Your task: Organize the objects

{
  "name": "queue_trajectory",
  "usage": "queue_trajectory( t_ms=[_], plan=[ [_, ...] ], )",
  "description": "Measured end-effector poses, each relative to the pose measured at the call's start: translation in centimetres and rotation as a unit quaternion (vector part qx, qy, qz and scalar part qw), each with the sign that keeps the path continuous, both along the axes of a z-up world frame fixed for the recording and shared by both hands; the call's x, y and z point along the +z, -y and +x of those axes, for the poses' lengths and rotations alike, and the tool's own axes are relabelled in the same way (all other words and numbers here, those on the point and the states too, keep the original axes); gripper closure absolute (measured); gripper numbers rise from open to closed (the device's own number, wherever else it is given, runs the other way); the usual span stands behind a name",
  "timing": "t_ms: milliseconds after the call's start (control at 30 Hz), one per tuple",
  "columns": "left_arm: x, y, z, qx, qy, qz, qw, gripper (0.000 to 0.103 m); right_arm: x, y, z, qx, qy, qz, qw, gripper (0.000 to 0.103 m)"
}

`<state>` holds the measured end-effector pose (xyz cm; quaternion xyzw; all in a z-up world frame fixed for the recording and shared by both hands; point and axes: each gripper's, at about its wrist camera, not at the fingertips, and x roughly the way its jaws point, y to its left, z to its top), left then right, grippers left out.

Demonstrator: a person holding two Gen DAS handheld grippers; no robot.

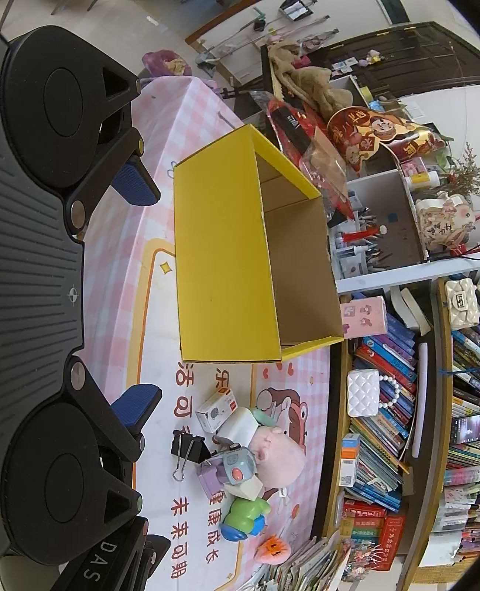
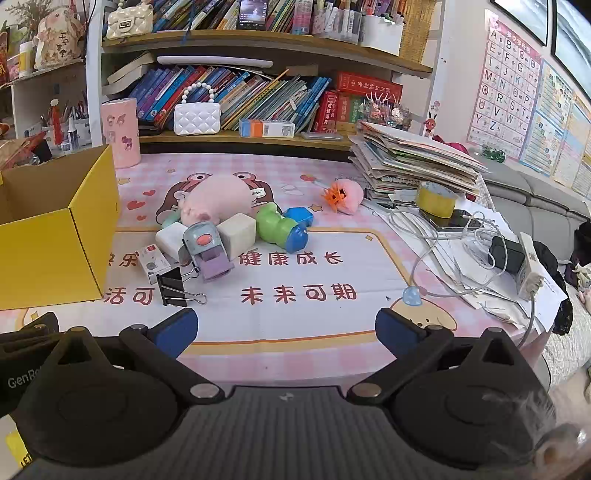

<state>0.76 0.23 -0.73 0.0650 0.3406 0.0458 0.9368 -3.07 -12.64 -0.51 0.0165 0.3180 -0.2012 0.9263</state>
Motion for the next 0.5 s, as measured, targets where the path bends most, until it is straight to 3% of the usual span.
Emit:
queue_trajectory(
  t_ms=[500],
  plan=[
    [-0.07, -0.48, 0.53, -0.003, 0.005, -0.003, 1.0, 0.0, 0.08, -0.47, 0.62, 0.002, 0.001, -0.004, 1.0, 0.0]
  ],
)
